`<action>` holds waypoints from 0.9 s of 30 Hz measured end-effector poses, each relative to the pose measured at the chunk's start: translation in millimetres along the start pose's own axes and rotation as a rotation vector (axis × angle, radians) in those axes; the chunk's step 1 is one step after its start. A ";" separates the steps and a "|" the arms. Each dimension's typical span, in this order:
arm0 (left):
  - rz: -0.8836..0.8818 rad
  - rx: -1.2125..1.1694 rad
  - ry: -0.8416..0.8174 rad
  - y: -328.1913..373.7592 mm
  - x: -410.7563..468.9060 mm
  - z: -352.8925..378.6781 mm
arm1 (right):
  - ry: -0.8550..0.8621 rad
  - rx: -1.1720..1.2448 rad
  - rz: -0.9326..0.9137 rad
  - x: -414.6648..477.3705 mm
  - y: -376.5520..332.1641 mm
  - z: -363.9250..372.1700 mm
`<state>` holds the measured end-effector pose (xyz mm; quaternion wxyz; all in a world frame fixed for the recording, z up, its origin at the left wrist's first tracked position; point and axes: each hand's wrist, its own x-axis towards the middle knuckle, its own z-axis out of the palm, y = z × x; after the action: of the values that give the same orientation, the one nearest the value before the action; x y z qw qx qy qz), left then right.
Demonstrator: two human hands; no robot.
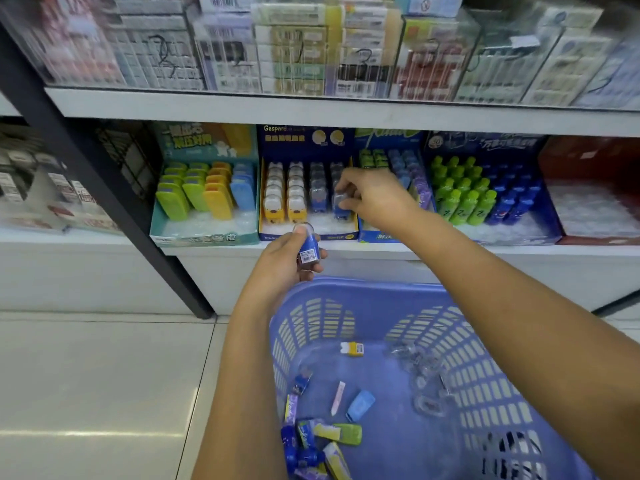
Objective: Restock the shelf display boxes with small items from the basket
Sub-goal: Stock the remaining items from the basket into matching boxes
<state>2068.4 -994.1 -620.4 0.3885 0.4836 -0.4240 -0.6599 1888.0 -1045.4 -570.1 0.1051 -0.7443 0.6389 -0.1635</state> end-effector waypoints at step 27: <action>0.450 0.936 0.287 -6.9 7.1 22.8 | 0.102 0.242 0.000 -9.9 -32.6 -4.9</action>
<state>2043.9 -994.1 -625.1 0.3173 0.5874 -0.7087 -0.2280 1914.8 -1030.1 -554.7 0.1615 -0.7170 0.6190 -0.2769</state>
